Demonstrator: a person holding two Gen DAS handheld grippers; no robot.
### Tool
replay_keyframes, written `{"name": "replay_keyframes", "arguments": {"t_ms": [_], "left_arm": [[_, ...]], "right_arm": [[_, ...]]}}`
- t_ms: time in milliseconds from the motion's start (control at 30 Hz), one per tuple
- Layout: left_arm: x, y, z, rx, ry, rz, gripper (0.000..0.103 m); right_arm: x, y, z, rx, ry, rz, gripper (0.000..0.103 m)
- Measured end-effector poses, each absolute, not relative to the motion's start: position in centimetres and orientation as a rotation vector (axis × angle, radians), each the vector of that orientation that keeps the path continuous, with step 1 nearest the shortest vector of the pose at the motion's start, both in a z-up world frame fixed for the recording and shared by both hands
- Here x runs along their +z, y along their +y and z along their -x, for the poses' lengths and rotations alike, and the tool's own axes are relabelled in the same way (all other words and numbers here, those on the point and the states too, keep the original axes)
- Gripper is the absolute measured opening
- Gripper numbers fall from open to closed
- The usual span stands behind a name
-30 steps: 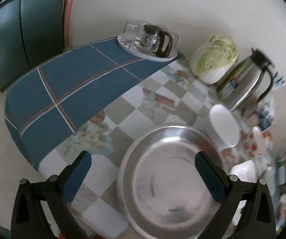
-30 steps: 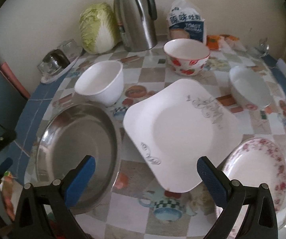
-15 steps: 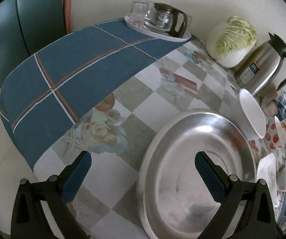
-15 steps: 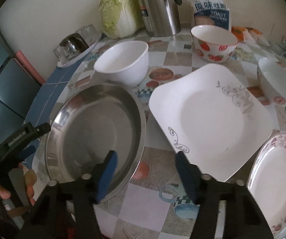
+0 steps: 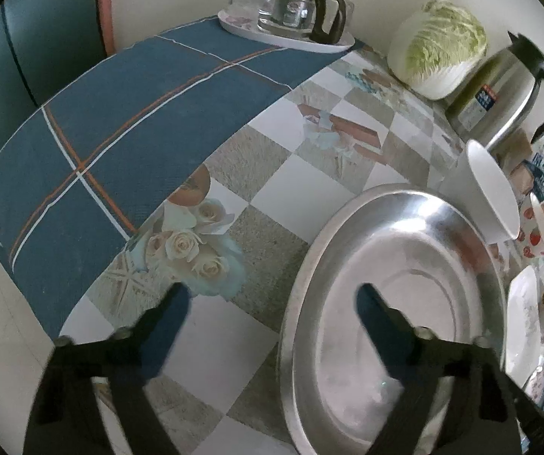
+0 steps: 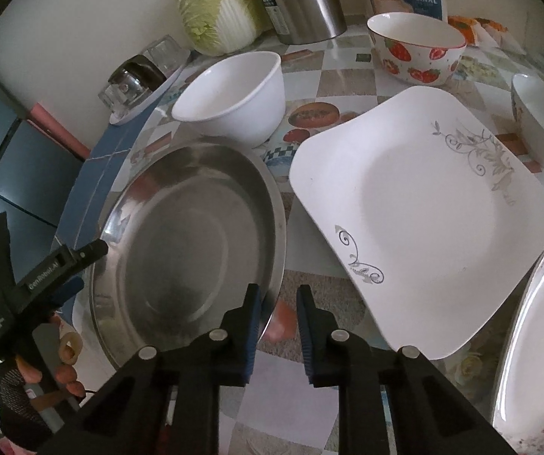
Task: Organize plates and bowls
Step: 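Close the right gripper on the basin rim while the left gripper closes on it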
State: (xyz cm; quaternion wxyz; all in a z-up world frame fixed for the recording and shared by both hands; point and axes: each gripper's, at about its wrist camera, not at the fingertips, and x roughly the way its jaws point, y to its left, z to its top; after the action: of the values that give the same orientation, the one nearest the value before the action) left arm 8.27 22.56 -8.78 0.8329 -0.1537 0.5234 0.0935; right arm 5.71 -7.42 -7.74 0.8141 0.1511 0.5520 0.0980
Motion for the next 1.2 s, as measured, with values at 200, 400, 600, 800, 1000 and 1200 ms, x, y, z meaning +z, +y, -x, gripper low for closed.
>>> {"name": "replay_keyframes", "arguments": {"t_ms": [200,400,600,800,1000,1200], "left_arm": [[-9.6,22.4,-8.9,0.184,1.142,0.308,0.061],[-9.7,22.4,-9.2,0.191,1.132,0.289,0.061],[-9.6,22.1,-9.4,0.157,1.128,0.285,0.048],[-9.6,21.7,-9.6,0.101,1.128,0.316,0.024],[-9.4,21.9,-9.3,0.081,1.138,0.331,0.021],[-8.0,21.7,-8.6,0.090,1.125,0.300,0.021]], "right_arm": [[-8.1,-7.3,-6.2,0.211,1.187,-0.330,0.020],[-8.6,-7.2,-6.5,0.213,1.197,-0.320,0.020],[-9.1,-6.7,-7.0,0.217,1.204,-0.301,0.017],[-9.2,-6.2,-7.0,0.225,1.205,-0.277,0.014],[-9.1,-6.0,-6.9,0.226,1.203,-0.258,0.014],[-8.2,-5.4,-6.6,0.244,1.177,-0.227,0.014]]}}
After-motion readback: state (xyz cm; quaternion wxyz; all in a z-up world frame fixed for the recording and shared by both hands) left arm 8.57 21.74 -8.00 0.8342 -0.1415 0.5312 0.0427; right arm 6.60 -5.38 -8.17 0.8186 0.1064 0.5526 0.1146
